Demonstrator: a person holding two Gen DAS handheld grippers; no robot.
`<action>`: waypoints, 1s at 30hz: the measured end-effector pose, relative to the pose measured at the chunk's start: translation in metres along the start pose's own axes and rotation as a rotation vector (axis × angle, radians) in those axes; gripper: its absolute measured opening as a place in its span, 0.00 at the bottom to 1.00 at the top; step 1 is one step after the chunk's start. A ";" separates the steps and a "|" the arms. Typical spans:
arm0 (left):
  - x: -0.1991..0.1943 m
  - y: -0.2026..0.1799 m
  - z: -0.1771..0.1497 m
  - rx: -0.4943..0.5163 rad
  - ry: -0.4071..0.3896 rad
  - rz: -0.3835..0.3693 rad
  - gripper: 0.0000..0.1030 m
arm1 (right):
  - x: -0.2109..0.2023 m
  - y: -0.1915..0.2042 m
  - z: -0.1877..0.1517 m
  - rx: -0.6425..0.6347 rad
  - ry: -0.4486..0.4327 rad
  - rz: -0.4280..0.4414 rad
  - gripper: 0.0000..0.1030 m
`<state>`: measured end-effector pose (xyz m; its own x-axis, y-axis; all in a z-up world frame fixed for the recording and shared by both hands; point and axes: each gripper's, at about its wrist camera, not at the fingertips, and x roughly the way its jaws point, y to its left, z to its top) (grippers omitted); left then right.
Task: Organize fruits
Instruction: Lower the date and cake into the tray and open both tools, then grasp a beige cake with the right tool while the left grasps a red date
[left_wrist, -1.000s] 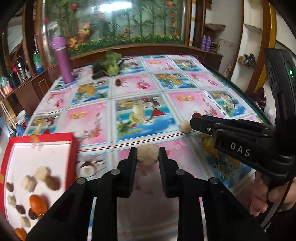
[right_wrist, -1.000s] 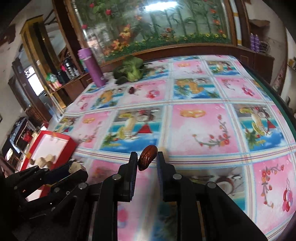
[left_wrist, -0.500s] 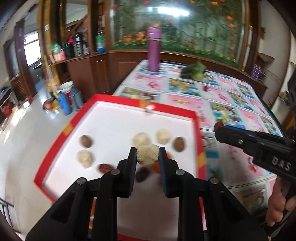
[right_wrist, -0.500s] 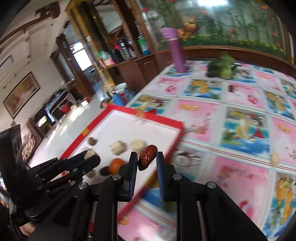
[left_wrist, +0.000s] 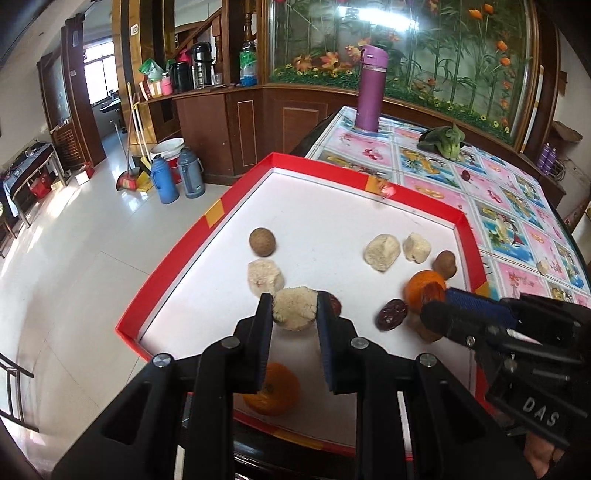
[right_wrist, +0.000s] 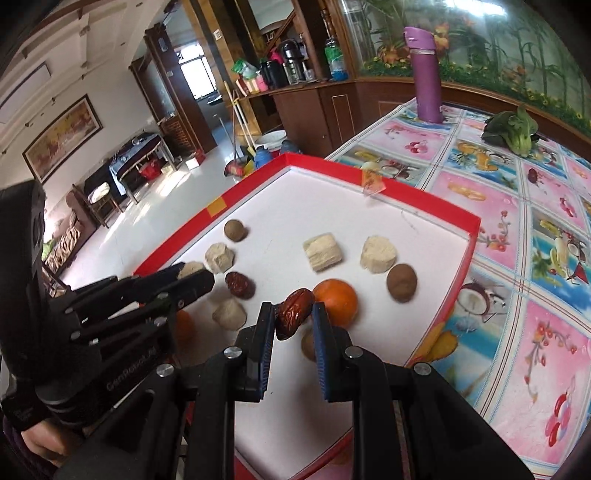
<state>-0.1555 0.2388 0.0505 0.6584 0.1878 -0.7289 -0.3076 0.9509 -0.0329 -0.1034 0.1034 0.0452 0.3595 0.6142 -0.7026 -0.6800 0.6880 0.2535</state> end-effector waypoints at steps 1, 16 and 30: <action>0.002 0.001 0.000 -0.004 0.006 0.002 0.25 | 0.002 0.001 -0.001 -0.003 0.006 0.002 0.19; 0.011 0.015 -0.007 -0.043 0.065 0.026 0.42 | -0.003 0.013 -0.013 -0.068 0.024 0.070 0.42; 0.002 0.005 -0.003 -0.036 0.054 0.025 0.56 | -0.039 -0.036 -0.018 0.031 -0.071 0.045 0.43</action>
<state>-0.1576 0.2434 0.0472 0.6125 0.1974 -0.7654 -0.3493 0.9362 -0.0381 -0.1047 0.0476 0.0519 0.3744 0.6696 -0.6414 -0.6765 0.6703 0.3049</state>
